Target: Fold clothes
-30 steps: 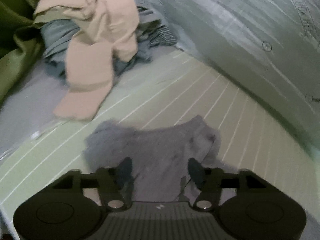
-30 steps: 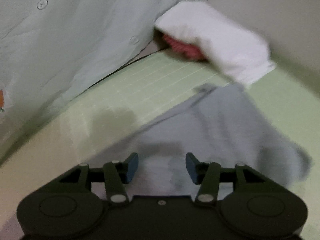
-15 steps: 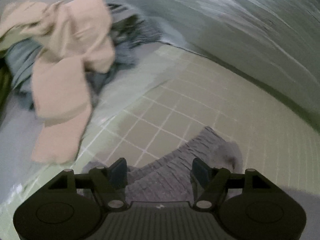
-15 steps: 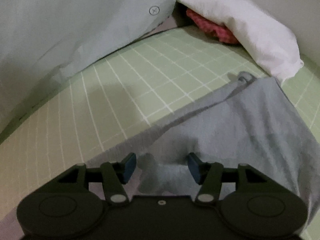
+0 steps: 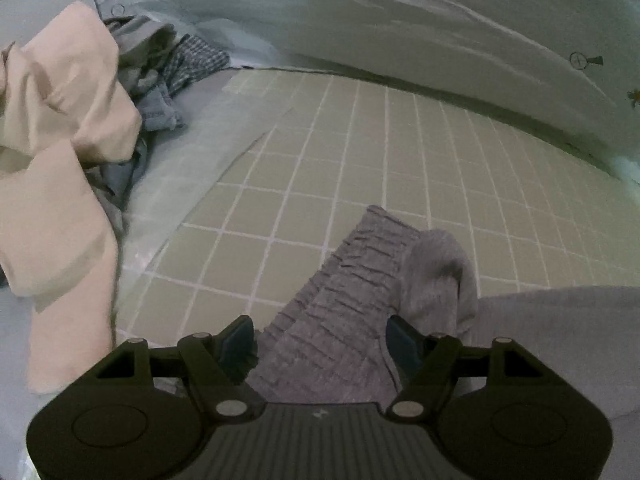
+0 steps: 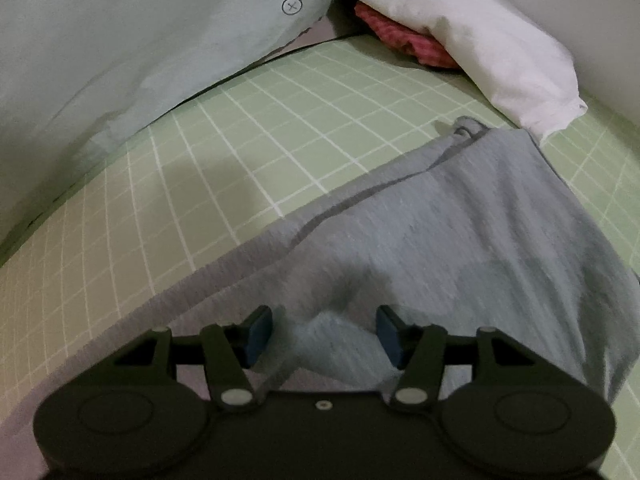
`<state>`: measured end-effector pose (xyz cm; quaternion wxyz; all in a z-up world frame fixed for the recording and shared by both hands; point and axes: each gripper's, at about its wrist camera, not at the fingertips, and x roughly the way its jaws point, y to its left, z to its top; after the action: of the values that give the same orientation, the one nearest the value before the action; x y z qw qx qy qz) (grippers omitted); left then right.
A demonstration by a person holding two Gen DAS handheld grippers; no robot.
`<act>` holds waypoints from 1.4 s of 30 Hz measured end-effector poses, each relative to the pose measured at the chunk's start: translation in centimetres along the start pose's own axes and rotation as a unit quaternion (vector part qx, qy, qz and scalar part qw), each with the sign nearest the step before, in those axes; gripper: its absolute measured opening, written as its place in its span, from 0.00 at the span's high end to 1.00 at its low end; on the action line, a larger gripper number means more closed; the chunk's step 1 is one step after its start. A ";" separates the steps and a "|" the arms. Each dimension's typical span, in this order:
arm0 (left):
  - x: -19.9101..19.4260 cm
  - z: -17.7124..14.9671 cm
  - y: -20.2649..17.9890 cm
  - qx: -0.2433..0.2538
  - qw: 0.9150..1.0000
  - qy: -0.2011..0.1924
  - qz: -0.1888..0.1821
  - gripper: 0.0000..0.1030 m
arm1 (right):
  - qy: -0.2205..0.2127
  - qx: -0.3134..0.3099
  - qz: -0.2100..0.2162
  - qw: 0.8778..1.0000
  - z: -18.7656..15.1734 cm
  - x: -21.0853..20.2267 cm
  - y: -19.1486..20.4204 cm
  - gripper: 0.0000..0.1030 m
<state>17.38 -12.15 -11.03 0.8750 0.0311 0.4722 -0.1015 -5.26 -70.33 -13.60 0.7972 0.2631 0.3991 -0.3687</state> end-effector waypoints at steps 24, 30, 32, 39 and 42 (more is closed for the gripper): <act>-9.7 -9.4 8.3 -0.241 0.965 -0.097 0.035 0.82 | 0.000 0.019 0.015 1.000 -0.2 -0.4 0.0 0.41; -8.9 -9.7 7.9 -0.249 0.964 -0.085 0.042 0.81 | -0.014 0.084 0.058 0.995 1.1 -0.4 -0.5 0.41; -8.6 -9.4 7.9 -0.246 0.965 -0.082 0.047 0.78 | -0.013 0.097 0.066 0.993 1.6 -0.1 -0.4 0.41; -7.8 -8.4 7.6 -0.237 0.967 -0.072 0.064 0.80 | 0.014 0.051 0.057 0.997 2.4 1.4 1.2 0.97; -8.2 -8.3 7.7 -0.241 0.964 -0.090 0.072 0.85 | -0.029 0.028 0.081 0.996 3.6 0.3 1.4 1.00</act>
<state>7.79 -2.13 -9.14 0.9004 -0.1562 0.3988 0.0760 -2.39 -72.15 -11.78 0.8282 0.3061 0.3422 -0.3214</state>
